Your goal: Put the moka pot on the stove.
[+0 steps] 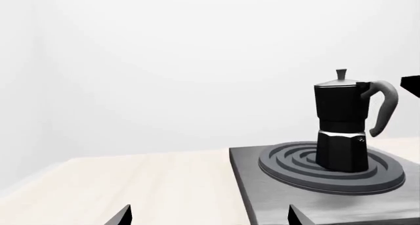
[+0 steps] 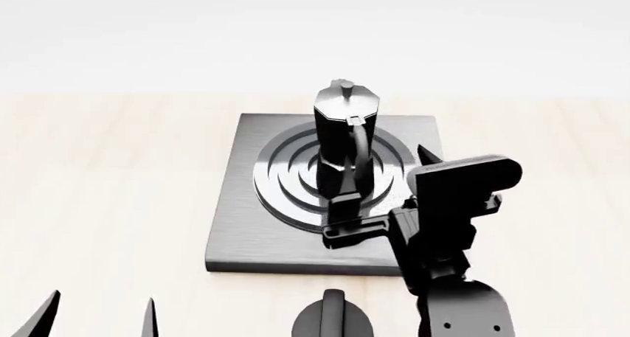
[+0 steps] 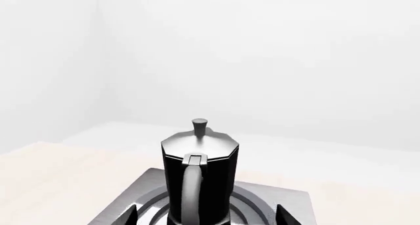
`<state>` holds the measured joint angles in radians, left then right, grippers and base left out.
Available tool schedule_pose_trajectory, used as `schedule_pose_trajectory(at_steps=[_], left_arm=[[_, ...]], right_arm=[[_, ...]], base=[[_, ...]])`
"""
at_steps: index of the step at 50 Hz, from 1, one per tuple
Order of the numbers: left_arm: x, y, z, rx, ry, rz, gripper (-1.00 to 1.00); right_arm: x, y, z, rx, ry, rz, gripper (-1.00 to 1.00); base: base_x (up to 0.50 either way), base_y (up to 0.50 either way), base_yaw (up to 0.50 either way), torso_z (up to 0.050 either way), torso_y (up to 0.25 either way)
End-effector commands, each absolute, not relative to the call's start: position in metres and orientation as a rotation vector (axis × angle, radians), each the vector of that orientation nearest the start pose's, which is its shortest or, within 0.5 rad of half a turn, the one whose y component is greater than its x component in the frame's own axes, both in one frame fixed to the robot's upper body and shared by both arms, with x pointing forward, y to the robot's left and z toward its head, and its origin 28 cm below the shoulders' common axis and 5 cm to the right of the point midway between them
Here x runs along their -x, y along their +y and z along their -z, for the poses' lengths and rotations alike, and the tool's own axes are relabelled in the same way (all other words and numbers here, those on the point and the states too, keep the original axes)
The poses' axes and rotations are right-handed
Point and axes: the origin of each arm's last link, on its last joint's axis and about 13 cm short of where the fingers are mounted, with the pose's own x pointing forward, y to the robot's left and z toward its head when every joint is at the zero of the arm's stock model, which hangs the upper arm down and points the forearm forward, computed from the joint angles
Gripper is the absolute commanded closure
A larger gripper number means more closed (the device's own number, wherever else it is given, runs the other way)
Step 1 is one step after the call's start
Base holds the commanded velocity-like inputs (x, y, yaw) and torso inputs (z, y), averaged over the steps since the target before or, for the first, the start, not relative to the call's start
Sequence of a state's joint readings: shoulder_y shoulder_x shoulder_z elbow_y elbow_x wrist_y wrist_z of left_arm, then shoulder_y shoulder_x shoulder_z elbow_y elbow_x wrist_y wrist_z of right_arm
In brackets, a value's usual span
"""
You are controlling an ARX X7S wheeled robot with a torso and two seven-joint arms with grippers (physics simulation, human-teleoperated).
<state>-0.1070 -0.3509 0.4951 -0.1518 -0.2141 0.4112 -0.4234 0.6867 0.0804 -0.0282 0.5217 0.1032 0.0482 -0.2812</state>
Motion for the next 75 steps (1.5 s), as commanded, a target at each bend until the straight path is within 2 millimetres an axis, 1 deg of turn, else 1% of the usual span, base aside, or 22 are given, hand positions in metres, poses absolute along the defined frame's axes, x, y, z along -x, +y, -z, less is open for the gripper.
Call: schedule_pose_trajectory(at_steps=[1,20,24,25,26,32,43,63,75], left_arm=[[-0.215,0.206,-0.013,-0.055,-0.239,0.036,-1.0],[-0.215,0.206,-0.013,-0.052,-0.24,0.036,-1.0],[-0.215,0.206,-0.013,-0.052,-0.241,0.036,-1.0],[-0.215,0.206,-0.013,-0.051,-0.24,0.035,-1.0],[-0.215,0.206,-0.013,-0.051,-0.24,0.036,-1.0],[-0.215,0.206,-0.013,-0.055,-0.237,0.032,-1.0],[-0.215,0.206,-0.013,-0.054,-0.241,0.033,-1.0],[-0.215,0.206,-0.013,-0.054,-0.244,0.032,-1.0],[-0.215,0.206,-0.013,-0.056,-0.247,0.032,-1.0]], right_arm=[[-0.347,-0.122,-0.112,0.004,-0.177,-0.251,-1.0],[-0.333,-0.125,-0.122,0.015,-0.234,-0.231,-1.0],[-0.328,-0.125,-0.124,0.02,-0.25,-0.227,-1.0],[-0.326,-0.125,-0.118,0.018,-0.258,-0.226,-1.0],[-0.325,-0.125,-0.119,0.015,-0.263,-0.227,-1.0],[-0.313,-0.126,-0.124,0.022,-0.303,-0.222,-1.0],[-0.297,-0.13,-0.129,0.018,-0.345,-0.197,-1.0],[-0.274,-0.132,-0.135,0.057,-0.403,-0.169,-1.0],[-0.259,-0.13,-0.134,0.06,-0.419,-0.179,-1.0]], base=[[0.0,0.0,0.0,0.0,0.0],[0.0,0.0,0.0,0.0,0.0],[0.0,0.0,0.0,0.0,0.0],[0.0,0.0,0.0,0.0,0.0],[0.0,0.0,0.0,0.0,0.0],[0.0,0.0,0.0,0.0,0.0],[0.0,0.0,0.0,0.0,0.0],[0.0,0.0,0.0,0.0,0.0],[0.0,0.0,0.0,0.0,0.0]])
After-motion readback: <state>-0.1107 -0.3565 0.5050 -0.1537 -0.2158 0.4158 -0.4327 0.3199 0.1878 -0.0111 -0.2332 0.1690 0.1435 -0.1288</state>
